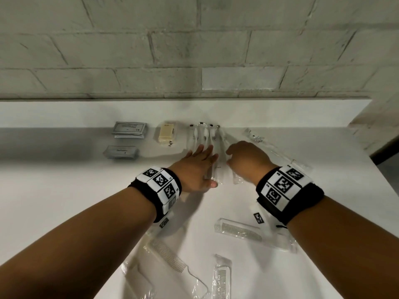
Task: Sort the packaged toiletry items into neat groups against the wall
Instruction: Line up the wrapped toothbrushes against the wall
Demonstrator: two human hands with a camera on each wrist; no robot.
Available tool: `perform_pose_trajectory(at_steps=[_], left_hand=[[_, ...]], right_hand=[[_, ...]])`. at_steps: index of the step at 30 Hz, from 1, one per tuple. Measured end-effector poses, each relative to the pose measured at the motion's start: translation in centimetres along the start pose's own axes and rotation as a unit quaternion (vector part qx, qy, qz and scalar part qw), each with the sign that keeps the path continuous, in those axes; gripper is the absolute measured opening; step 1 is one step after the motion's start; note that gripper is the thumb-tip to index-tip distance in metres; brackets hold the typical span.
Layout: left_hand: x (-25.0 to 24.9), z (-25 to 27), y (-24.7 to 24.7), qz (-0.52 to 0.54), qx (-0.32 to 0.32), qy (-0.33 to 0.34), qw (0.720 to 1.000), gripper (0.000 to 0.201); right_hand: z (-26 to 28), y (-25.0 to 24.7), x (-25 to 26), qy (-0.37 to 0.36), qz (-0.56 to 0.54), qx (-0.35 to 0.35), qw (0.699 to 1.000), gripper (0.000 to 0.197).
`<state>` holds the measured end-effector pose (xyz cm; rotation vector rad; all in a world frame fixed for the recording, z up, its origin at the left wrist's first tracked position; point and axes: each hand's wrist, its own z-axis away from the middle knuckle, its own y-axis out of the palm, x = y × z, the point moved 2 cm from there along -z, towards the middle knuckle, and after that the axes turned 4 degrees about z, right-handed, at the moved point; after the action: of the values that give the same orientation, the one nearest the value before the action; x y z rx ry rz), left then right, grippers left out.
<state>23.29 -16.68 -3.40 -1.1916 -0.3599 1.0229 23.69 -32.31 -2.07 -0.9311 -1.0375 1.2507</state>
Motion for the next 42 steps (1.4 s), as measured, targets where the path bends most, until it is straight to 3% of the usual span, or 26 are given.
perform_pose_trajectory(at_steps=[3,7,9,11,14,18,21,25,27,31,36,42], left_hand=[[0.0,0.0,0.0,-0.002,0.004,-0.002,1.0,0.089],[0.0,-0.2,-0.1,-0.007,0.01,-0.005,1.0,0.09],[0.0,-0.2,-0.1,-0.002,0.012,-0.008,1.0,0.089],[0.0,-0.1,-0.1,-0.001,0.016,-0.009,1.0,0.088],[0.1,0.0,0.0,-0.005,0.012,-0.006,1.0,0.09],[-0.5,-0.2,-0.2,-0.012,-0.003,-0.003,1.0,0.092],[-1.3,-0.5,-0.6,-0.016,-0.019,0.013,1.0,0.091],[-2.2,-0.9,-0.3,-0.016,-0.019,0.031,0.999,0.087],[-2.4,-1.1,0.0,-0.016,-0.006,0.026,1.0,0.086],[-2.3,-1.4,0.4,-0.006,0.002,0.018,1.0,0.084],[-2.2,-1.4,0.5,-0.001,0.002,0.022,1.0,0.083],[-1.7,-1.1,0.4,0.004,-0.016,0.025,1.0,0.088]], right_hand=[[0.2,0.3,0.7,-0.053,0.033,0.004,0.998,0.037],[-0.3,0.0,-1.2,-0.079,-0.01,-0.034,0.996,0.04],[0.1,-0.9,-3.6,-0.011,-0.033,-0.077,0.996,0.039],[1.0,-1.9,-6.3,0.102,-0.021,-0.093,0.99,0.04],[2.1,-2.1,-8.8,0.21,0.014,-0.021,0.977,0.042],[2.2,-1.8,-7.9,0.173,-0.021,0.017,0.985,0.029],[1.7,-2.3,-6.4,0.135,-0.072,-0.019,0.988,0.033],[0.9,-1.9,-5.0,0.148,-0.276,0.034,0.949,0.021],[1.0,-1.6,-5.0,0.179,-0.298,0.049,0.936,0.013],[1.3,-1.6,-4.9,0.068,-0.095,-0.014,0.993,0.032],[1.8,-0.5,-3.4,-0.058,-0.001,0.036,0.998,0.063],[1.1,-0.6,-3.0,-0.064,-0.003,0.017,0.998,0.055]])
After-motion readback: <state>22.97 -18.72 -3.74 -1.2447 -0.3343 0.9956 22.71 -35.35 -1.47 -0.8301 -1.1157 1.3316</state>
